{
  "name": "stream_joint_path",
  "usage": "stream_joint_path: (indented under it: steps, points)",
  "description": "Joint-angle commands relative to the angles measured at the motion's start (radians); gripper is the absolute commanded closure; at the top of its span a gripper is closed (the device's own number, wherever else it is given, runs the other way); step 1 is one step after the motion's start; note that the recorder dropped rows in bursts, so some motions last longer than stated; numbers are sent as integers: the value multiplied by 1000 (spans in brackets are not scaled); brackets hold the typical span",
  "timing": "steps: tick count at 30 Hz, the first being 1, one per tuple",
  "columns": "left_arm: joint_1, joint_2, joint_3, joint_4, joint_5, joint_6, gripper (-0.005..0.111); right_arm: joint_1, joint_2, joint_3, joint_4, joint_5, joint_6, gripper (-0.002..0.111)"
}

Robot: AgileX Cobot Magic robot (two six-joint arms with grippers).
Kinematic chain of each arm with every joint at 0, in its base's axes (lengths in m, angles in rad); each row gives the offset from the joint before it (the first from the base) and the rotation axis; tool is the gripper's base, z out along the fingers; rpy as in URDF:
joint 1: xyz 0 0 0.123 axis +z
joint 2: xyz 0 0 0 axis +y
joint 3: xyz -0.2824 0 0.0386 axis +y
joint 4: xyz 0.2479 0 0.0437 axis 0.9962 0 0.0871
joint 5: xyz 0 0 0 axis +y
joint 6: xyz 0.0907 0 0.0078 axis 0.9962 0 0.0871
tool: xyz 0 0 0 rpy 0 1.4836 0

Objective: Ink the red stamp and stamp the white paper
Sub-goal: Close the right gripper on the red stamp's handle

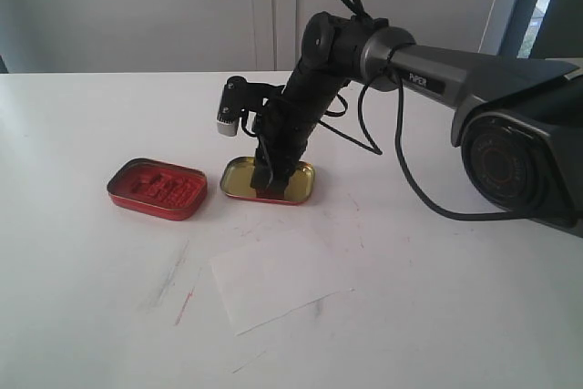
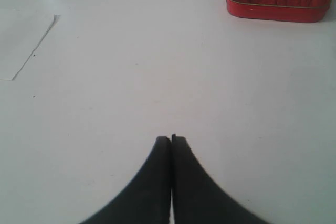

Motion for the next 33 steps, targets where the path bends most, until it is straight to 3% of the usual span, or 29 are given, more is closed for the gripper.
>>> stream_joint_path:
  steps: [1,33]
  points:
    - [2,-4,7,-3,11,0,107,1,-6,-5,9,-11,4,67]
    - [2,-4,7,-3,11,0,107,1,-5,-5,-57,-28,-21,67]
